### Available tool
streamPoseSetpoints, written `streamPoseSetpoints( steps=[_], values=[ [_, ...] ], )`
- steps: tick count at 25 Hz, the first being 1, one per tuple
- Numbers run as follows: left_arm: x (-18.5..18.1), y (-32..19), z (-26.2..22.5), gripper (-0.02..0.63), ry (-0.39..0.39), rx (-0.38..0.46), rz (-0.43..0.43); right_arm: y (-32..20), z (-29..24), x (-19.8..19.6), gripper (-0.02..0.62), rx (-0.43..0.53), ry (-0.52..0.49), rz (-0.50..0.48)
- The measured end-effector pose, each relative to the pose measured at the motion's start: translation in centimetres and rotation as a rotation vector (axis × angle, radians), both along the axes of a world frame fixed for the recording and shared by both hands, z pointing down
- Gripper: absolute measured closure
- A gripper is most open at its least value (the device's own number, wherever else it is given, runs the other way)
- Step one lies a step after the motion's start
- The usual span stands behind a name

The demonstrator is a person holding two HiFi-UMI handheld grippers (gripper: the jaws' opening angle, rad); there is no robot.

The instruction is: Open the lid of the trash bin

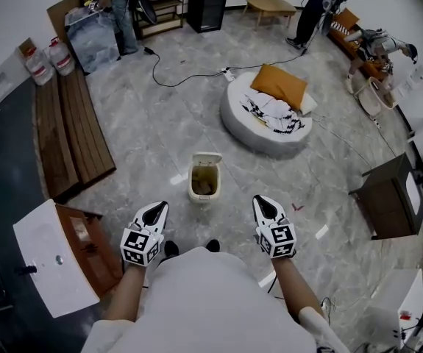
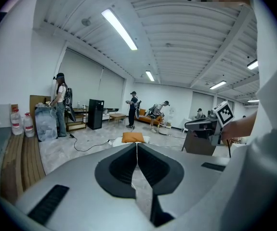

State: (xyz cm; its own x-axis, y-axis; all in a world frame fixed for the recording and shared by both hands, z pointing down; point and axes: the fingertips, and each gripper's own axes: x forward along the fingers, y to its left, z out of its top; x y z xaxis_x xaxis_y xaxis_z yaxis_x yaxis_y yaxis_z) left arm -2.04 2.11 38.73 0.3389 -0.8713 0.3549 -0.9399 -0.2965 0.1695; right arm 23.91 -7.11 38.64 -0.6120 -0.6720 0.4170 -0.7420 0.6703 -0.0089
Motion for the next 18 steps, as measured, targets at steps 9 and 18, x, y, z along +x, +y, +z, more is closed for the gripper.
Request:
streamPoseSetpoints(
  steps=[9,18],
  values=[
    [0.3,0.1,0.4,0.588,0.002,-0.016,-0.006,-0.2,-0.1,-0.2,0.558,-0.003,-0.008,-0.002],
    [0.2,-0.1,1.2,0.588,0.004,-0.022,-0.008,-0.6,0.1,0.1,0.558,0.004,-0.01,0.008]
  ],
)
